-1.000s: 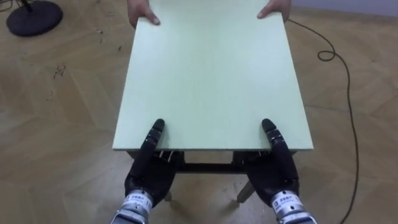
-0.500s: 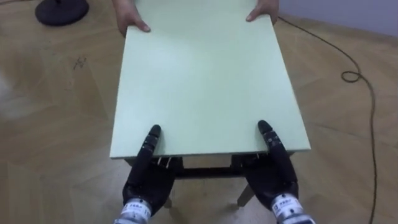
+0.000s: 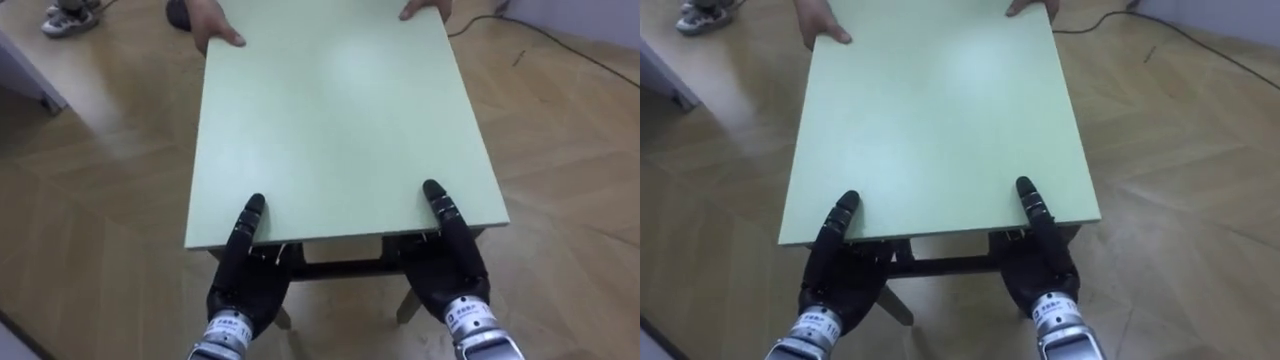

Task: Move table with human

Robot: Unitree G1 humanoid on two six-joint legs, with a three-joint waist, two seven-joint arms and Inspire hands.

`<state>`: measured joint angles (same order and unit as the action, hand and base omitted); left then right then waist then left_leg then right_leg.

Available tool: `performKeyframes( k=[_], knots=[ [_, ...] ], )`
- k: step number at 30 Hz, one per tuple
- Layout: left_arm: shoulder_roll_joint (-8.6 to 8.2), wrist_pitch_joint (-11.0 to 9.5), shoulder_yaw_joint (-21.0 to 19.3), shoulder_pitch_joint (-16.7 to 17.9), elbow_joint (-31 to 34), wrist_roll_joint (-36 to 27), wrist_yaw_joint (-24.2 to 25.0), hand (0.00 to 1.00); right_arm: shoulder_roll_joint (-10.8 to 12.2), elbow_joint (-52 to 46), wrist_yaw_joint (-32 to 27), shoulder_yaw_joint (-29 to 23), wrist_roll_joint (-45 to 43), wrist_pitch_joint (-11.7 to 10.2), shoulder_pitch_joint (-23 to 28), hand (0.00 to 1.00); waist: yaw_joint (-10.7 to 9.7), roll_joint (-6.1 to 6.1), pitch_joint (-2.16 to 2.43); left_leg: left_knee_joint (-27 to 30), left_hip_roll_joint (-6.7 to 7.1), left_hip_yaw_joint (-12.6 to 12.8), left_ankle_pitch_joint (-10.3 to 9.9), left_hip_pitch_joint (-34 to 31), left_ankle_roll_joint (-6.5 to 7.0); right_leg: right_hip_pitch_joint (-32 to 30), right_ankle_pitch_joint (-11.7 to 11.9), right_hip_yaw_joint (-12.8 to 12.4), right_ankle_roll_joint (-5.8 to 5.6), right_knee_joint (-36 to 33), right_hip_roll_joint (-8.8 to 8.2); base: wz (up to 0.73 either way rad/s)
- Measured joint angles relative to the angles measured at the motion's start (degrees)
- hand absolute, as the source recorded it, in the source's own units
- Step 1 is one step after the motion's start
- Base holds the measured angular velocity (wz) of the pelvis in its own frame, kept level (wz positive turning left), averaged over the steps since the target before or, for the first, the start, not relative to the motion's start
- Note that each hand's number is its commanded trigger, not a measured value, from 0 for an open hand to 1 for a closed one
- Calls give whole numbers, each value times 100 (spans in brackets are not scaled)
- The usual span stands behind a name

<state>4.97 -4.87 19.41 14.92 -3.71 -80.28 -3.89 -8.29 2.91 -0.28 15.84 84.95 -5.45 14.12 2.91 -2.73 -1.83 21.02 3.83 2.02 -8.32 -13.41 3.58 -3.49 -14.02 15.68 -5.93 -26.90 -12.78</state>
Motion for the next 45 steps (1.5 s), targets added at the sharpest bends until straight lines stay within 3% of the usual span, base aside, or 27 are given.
performKeyframes(
  k=[3, 5, 7, 9, 13, 14, 18, 21, 23, 25, 26, 28, 30, 31, 32, 33, 34, 35, 37, 38, 39, 40, 41, 45],
  knots=[
    [99, 0, 96, 0, -13, 4, -3, 100, 91, 0, 12, -12, 18, -9, 147, 100, -211, -15, -7, 140, 228, -627, 72, -26, 64, 158, -133, -565, 192, 50, 142, 96],
    [155, -2, 87, -12, -13, -20, -4, 100, 135, 1, 23, 2, 18, -33, 171, 100, -286, -10, -6, 229, 413, -1011, 148, -124, 26, 234, -312, -1095, 263, 405, 512, 82],
    [150, -3, 67, -7, -12, -19, -7, 100, 149, 15, 24, 30, 24, -75, 162, 100, -236, -3, -2, 163, 448, -1094, 220, -136, -25, 400, -305, -1060, 240, 712, 559, 51],
    [154, -3, 50, 6, -11, -18, -14, 100, 173, 34, 28, 55, 25, -92, 160, 100, -157, 34, -1, 88, 465, -1250, 334, -132, -87, 539, -280, -966, 191, 997, 616, 48],
    [207, -5, 55, 63, 34, -18, -14, 100, 143, 35, 39, 138, 52, -128, 165, 100, 39, 111, -1, -162, 355, -1341, 529, -159, -203, 647, -185, -719, 340, 1276, 770, 38],
    [211, -14, 53, 91, 48, -18, -14, 100, 133, 35, 39, 176, 53, -147, 165, 100, 67, 153, 23, -214, 337, -1340, 571, -182, -222, 679, -169, -618, 369, 1349, 800, 59],
    [217, -21, 36, 164, 90, -48, -13, 100, 108, 35, 39, 319, 56, -265, 163, 100, 298, 235, 36, -269, 307, -1378, 621, -202, -255, 789, -141, -425, 419, 1438, 875, 32],
    [234, -41, 30, 162, 108, -34, -13, 100, 109, 37, 49, 334, 93, -320, 161, 100, 379, 237, 36, -336, 325, -1620, 701, -227, -331, 816, -112, -227, 467, 1448, 947, 45],
    [273, -49, 26, 141, 122, -13, -13, 100, 86, 45, 85, 383, 228, -326, 159, 100, 348, 231, 39, -480, 363, -1773, 874, -270, -372, 868, -71, 60, 534, 1554, 1001, 82],
    [283, -47, 25, 113, 122, -13, -13, 100, 68, 51, 116, 411, 287, -355, 161, 100, 276, 212, 50, -626, 350, -1516, 1080, -346, -285, 884, -70, 375, 538, 1588, 1027, 99],
    [286, -47, 50, 90, 121, -13, -18, 100, 41, 51, 123, 428, 320, -394, 161, 100, 190, 206, 52, -792, 316, -1169, 1242, -353, -167, 927, -73, 536, 545, 1627, 1048, 86],
    [294, -47, 94, 35, 121, -5, -63, 100, -41, 51, 123, 426, 362, -414, 141, 100, 217, 194, 55, -1040, 294, -985, 1451, -353, -119, 903, -89, 599, 596, 1638, 1082, 75],
    [287, -48, 102, 5, 126, 3, -64, 100, -58, 48, 123, 421, 345, -447, 98, 100, 293, 146, 80, -1448, 317, -1154, 1719, -342, -306, 804, -52, 707, 656, 1736, 1121, 48],
    [271, -55, 99, -23, 129, 0, -66, 100, -88, 49, 118, 419, 344, -442, 30, 100, 277, 113, 75, -1619, 318, -1184, 1827, -355, -511, 749, -20, 861, 672, 1818, 1071, 55],
    [259, -111, 64, -6, 127, -2, -68, 100, -92, 79, 57, 429, 336, -403, -39, 100, 202, 123, 63, -814, 184, -577, 1317, -586, -285, 778, -17, 1166, 677, 1814, 935, 54],
    [263, -153, 65, 16, 127, -11, -69, 100, -72, 91, 18, 449, 330, -374, -69, 100, 202, 138, 55, -241, 39, -86, 842, -642, -112, 821, -25, 1235, 661, 1817, 905, 49],
    [272, -167, 60, 43, 126, -63, -70, 100, -50, 89, -7, 493, 330, -375, -81, 100, 213, 117, 60, 523, -297, 436, 166, -655, -109, 870, -75, 1393, 607, 1772, 904, 49],
    [259, -165, 65, 50, 123, -84, -70, 100, -49, 85, -6, 475, 281, -377, -83, 100, 188, 66, 58, 863, -475, 574, -164, -697, -187, 839, -223, 1472, 532, 1507, 904, 51],
    [236, -158, 67, 59, 122, -60, -76, 100, -50, 81, -6, 445, 225, -367, -73, 100, 144, 57, 57, 738, -344, 496, -231, -647, 115, 724, -363, 1390, 428, 1171, 870, 57],
    [204, -142, 72, 58, 123, -58, -123, 100, -71, 81, -8, 437, 215, -367, -76, 100, 130, 50, 55, 563, -254, 375, -169, -556, 194, 595, -392, 1053, 416, 959, 810, 45],
    [195, -146, 91, 61, 128, -59, -143, 100, -71, 81, -31, 440, 216, -365, -76, 100, 195, 50, 55, 404, -219, 349, -131, -457, 207, 420, -402, 578, 431, 966, 788, 21],
    [181, -147, 97, 62, 132, -60, -146, 100, -72, 81, -40, 441, 221, -365, -76, 100, 217, 50, 55, 356, -209, 345, -122, -424, 213, 330, -373, 435, 428, 1065, 791, 19],
    [190, -147, 114, 74, 131, -62, -171, 100, -81, 86, -49, 440, 227, -365, -49, 100, 202, 26, 41, 305, -180, 285, -120, -337, 217, 225, -152, 289, 443, 1133, 799, 35],
    [216, -150, 98, 118, 132, -64, -185, 100, -73, 87, -49, 471, 236, -371, -20, 100, 242, 26, 42, 120, -47, 216, -107, -163, 232, 360, -81, 335, 412, 1141, 764, 22]
  ],
)
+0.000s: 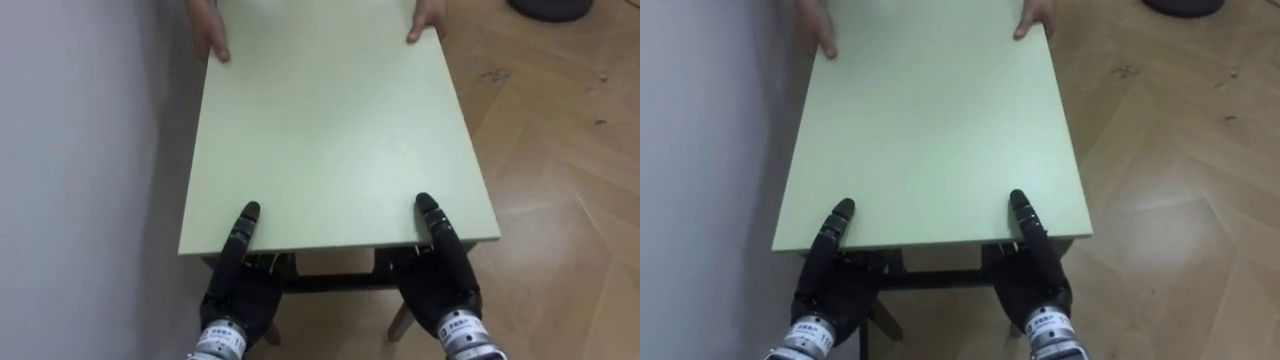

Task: Move table with human

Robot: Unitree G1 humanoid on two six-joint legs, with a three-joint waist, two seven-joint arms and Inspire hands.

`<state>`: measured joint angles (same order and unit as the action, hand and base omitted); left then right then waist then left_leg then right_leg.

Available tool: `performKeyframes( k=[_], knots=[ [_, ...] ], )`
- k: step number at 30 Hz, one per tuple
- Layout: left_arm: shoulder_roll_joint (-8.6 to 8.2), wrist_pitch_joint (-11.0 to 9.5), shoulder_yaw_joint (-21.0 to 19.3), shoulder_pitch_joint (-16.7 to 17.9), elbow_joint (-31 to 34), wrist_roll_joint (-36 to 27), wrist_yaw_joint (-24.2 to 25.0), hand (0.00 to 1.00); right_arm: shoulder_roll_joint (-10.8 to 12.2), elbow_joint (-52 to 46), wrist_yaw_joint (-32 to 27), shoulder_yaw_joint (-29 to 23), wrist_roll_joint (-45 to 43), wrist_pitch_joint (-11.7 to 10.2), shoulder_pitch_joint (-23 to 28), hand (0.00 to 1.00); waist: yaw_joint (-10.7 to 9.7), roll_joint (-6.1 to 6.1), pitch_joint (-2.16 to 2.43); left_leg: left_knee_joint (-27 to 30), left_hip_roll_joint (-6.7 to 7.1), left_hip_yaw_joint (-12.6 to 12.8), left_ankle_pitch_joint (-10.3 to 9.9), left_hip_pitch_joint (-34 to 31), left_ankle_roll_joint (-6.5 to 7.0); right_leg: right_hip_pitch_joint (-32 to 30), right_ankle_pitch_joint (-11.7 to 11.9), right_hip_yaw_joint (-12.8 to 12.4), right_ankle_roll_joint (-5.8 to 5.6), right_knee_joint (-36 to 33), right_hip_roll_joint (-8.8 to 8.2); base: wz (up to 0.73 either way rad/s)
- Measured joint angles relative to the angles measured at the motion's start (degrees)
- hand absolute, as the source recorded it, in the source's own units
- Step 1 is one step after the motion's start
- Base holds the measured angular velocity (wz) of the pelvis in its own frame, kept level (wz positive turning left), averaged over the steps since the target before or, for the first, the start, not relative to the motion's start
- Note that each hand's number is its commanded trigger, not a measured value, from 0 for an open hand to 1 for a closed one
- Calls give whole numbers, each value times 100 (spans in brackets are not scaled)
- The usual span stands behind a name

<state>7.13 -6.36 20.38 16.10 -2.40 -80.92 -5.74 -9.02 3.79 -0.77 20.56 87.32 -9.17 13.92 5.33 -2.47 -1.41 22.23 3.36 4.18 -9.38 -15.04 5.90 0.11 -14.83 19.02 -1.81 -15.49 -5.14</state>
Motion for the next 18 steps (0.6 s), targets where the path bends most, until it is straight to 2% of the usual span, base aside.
performKeyframes(
  k=[4, 6, 7, 8, 9, 13, 18],
  knots=[
    [-30, 1, 12, 31, -5, 0, 0, 100, 0, 1, 0, 51, 12, -3, 4, 100, 3, 7, 1, -163, 65, 50, 20, 111, 35, 70, 2, -144, -11, -66, -69, 17],
    [-63, 1, 18, 37, -69, -2, -2, 100, -1, 61, 0, 44, 12, -3, 6, 100, -3, 9, -2, -198, 79, -42, 26, 222, 48, -23, -31, -204, -89, -371, -99, 15],
    [-82, 0, 33, 36, -113, -1, -3, 100, 19, 118, 0, 43, 14, -2, 18, 100, -46, 6, -3, -208, 81, -200, 25, 275, 49, -100, -109, -424, -159, -419, -96, 29],
    [-77, 0, 35, 27, -116, -1, -20, 100, 14, 122, 0, 42, 15, -2, 24, 100, -79, 11, -8, -214, 108, -288, 24, 267, 48, -249, -88, -583, -149, -205, -98, 45],
    [-87, 1, 41, 18, -144, -2, -44, 100, 10, 130, -10, 33, 12, -2, 32, 100, -162, 0, -28, -213, 147, -341, 24, 274, 43, -399, 114, -643, -94, -137, -114, 46],
    [-108, 34, 35, 50, -156, 2, -132, 100, -57, 129, -12, 19, 11, -6, 66, 100, -224, 9, -31, -305, 136, -251, 29, 265, 30, -303, 165, -530, -64, -114, -78, 23],
    [-105, -25, 134, 39, -155, 17, -134, 100, -73, 127, -27, 26, 20, -34, 67, 100, -266, 28, -40, -409, 147, -170, 31, 347, 34, -208, 185, -728, -97, 17, -52, 5]
  ],
)
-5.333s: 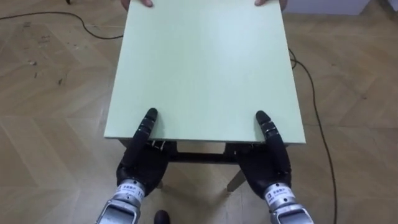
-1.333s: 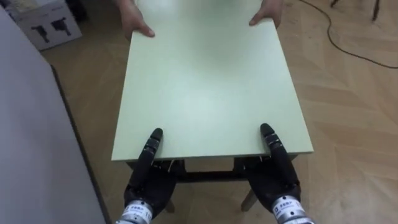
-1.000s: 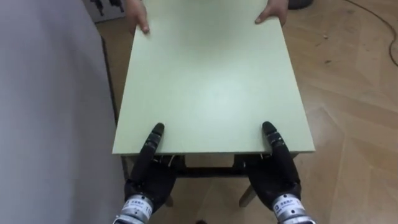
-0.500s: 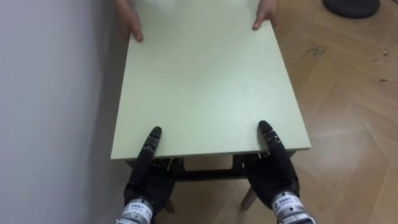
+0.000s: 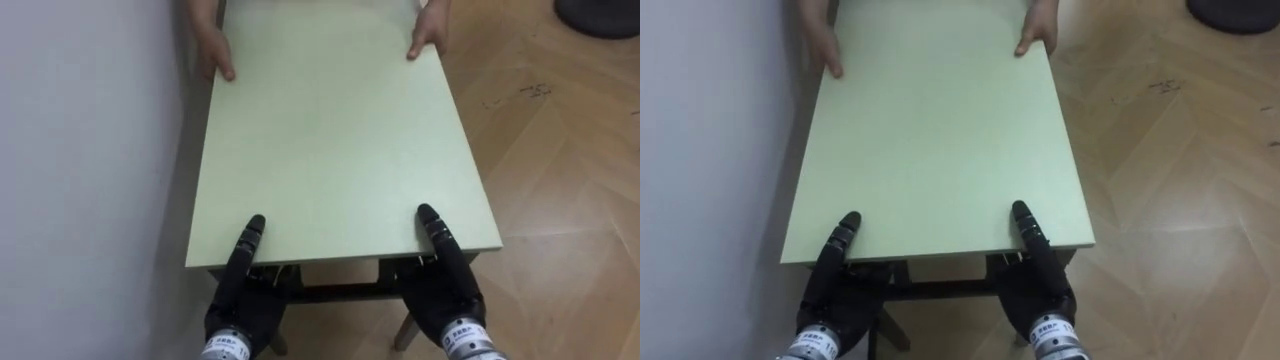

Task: Move table with human

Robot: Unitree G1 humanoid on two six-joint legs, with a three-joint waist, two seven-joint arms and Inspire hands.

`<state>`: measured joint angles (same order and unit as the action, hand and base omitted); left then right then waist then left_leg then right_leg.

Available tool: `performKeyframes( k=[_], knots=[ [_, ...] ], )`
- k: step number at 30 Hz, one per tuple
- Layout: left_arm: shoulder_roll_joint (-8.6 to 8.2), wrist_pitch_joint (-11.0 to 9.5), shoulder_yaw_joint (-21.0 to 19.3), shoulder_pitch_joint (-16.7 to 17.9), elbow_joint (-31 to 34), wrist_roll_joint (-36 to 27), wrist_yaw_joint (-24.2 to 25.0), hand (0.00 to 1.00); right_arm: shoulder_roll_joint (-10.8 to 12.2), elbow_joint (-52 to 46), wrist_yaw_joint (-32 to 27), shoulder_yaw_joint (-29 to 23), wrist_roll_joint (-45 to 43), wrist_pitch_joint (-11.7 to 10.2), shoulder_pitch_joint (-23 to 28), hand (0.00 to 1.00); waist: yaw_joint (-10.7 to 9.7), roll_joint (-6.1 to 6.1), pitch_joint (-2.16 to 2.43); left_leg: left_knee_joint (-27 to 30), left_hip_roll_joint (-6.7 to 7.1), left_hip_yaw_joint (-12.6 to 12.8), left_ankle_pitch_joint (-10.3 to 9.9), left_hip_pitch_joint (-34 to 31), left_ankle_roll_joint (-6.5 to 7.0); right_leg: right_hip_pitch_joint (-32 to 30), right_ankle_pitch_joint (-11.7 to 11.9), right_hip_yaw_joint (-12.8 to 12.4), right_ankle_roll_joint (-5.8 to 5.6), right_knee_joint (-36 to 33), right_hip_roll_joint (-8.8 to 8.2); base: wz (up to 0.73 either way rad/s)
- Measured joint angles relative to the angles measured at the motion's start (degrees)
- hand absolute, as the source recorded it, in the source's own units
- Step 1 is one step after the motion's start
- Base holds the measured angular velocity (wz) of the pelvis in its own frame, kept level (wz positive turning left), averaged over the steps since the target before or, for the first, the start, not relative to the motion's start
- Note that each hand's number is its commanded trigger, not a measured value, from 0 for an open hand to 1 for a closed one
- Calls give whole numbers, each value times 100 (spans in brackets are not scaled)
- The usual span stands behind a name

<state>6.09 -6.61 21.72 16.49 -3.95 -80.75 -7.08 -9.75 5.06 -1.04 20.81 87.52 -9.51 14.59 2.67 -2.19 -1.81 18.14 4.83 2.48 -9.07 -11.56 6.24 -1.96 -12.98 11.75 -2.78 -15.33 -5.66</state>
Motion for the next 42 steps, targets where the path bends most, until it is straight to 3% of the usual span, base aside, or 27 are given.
performKeyframes(
  k=[7, 23, 25, 27, 28, 29, 30, 31, 33, 38, 42],
  knots=[
    [34, -2, 22, 40, -1, 7, 1, 100, -30, 42, -15, 0, 30, 1, 3, 100, 23, 55, -35, -98, -2, 34, 7, 115, 12, 137, 53, -59, -9, 170, 26, -1],
    [36, 0, -4, 59, -1, 41, 0, 100, 6, 42, -17, 52, 39, -67, 43, 100, 53, 74, -28, -150, -7, 60, 7, 229, 11, 227, 56, -70, -8, 181, 31, 0],
    [38, 0, -4, 60, -4, 41, 0, 91, 10, 42, -17, 52, 38, -67, 48, 100, 52, 76, -27, -153, -6, 61, 7, 240, 11, 240, 56, -69, -9, 185, 30, 0],
    [42, 3, -3, 66, -19, 41, 0, 89, 18, 43, -17, 52, 38, -65, 72, 100, 55, 80, -28, -160, -4, 60, 7, 273, 11, 278, 56, -61, -9, 205, 28, 0],
    [55, 11, 0, 72, -33, 41, 0, 64, 18, 51, -17, 55, 39, -55, 92, 71, 72, 91, -24, -195, 0, 62, 7, 313, 11, 321, 59, -67, -8, 251, 28, 0],
    [57, 12, 0, 73, -50, 42, 0, 19, 20, 65, -17, 55, 40, -51, 96, 26, 82, 97, -22, -213, -1, 61, 7, 325, 11, 332, 67, -68, -7, 277, 30, -3],
    [60, 14, 3, 77, -58, 42, 1, 0, 20, 77, -15, 55, 40, -51, 99, 7, 81, 99, -22, -222, -1, 67, 8, 330, 10, 334, 69, -67, -7, 276, 30, 0],
    [70, 19, 7, 103, -78, 47, 19, 0, 29, 113, -2, 57, 39, -47, 113, 0, 81, 107, -22, -234, -1, 67, 8, 361, 10, 358, 70, -66, -7, 277, 30, 0],
    [103, 48, 13, 124, -158, 76, 70, 0, 31, 184, 3, 84, 39, -41, 144, 0, 81, 123, -15, -248, -2, 65, 7, 436, 9, 423, 70, -66, -7, 276, 30, 0],
    [325, 195, 25, 117, -315, 947, 219, 0, -54, 536, 287, 234, -64, 97, 179, 0, 70, 121, -8, -259, -6, 55, 6, 539, 7, 522, 70, -78, -7, 291, 32, -1],
    [364, 253, -49, 69, -374, 1129, 393, 0, -161, 563, 374, 260, -218, 199, 178, 0, 57, 113, 2, -264, -11, 59, 14, 549, -1, 540, 74, -96, 0, 285, 38, -2]
  ],
)
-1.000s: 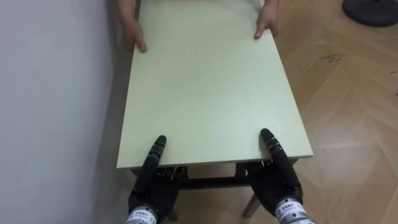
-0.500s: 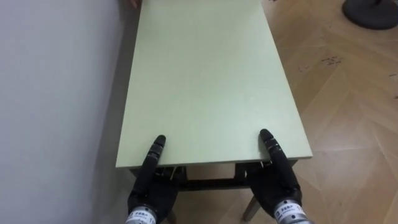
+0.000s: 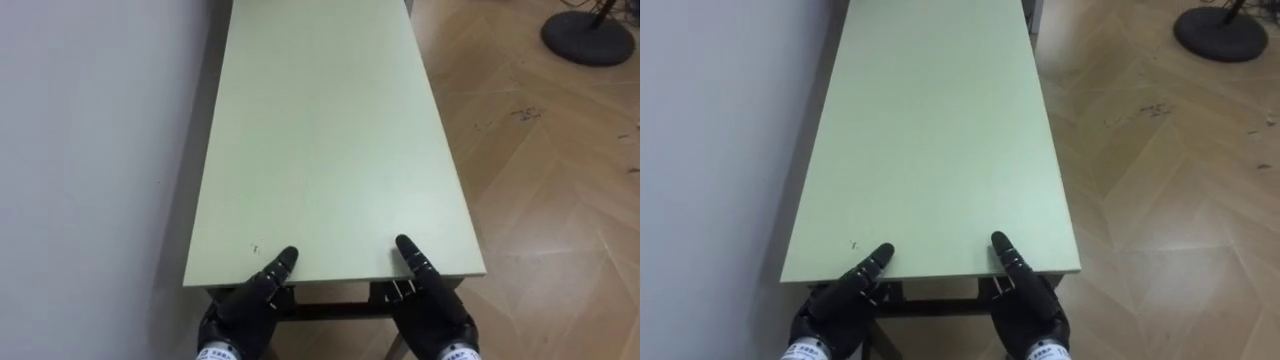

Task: Move table with human

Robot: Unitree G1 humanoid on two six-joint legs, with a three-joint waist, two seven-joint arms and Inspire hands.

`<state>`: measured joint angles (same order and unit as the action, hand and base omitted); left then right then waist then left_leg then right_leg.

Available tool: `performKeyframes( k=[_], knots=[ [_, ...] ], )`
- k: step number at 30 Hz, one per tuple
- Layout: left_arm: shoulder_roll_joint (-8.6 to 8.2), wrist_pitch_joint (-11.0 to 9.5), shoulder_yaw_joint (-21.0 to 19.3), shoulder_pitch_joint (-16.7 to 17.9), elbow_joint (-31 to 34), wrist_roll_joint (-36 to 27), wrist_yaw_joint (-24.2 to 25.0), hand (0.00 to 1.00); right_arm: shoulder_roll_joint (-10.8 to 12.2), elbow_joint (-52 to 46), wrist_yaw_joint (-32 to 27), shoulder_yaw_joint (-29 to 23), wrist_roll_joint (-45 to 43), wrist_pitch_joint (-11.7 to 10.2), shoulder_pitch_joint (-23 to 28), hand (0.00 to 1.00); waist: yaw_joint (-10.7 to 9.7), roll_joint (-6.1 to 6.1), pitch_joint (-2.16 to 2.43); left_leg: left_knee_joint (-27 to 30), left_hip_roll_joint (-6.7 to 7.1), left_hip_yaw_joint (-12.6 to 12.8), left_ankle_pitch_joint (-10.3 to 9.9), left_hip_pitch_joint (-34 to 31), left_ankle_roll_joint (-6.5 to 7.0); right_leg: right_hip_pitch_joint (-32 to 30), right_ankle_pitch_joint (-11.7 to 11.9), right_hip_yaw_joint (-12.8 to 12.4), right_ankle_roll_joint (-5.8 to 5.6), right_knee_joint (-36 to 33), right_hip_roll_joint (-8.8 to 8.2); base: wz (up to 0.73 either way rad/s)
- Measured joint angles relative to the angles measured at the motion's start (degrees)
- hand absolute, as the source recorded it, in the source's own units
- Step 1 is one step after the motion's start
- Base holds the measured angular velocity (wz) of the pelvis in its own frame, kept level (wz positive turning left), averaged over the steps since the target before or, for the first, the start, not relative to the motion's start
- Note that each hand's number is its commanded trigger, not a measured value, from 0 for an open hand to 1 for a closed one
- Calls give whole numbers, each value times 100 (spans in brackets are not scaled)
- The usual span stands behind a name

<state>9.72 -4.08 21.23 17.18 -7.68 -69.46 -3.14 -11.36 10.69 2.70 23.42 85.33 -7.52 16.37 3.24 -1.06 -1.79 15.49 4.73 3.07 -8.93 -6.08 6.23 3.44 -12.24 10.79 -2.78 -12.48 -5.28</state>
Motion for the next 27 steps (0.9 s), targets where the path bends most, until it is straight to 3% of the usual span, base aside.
performKeyframes(
  k=[7, 10, 17, 27],
  knots=[
    [-16, 22, -52, -5, -154, 56, 161, 0, -109, 94, 390, -11, -206, 130, 0, 0, -7, 1, 22, -5, -7, 0, 3, 68, -3, 37, 13, 1, 3, -2, 6, 0],
    [-21, 56, -81, -25, -306, 276, 260, 0, -105, 121, 683, -64, -215, 146, -39, 0, -8, -7, 75, -8, -13, 0, 3, 94, -3, 59, 19, 1, 7, -1, 12, 0],
    [-25, 149, -82, -341, -956, 662, 519, 0, -56, 211, 846, -169, -266, 368, -40, 0, -68, -18, 80, -92, -11, -2, 12, 170, -21, 134, 37, -3, 16, 82, 26, 0],
    [-16, 267, -93, -322, -1117, 690, 618, 0, 40, 474, 1150, -260, -578, 564, -94, 0, -132, 2, 78, -180, -13, 14, 22, 284, -33, 184, 39, -61, 16, 87, 32, -1]
  ],
)
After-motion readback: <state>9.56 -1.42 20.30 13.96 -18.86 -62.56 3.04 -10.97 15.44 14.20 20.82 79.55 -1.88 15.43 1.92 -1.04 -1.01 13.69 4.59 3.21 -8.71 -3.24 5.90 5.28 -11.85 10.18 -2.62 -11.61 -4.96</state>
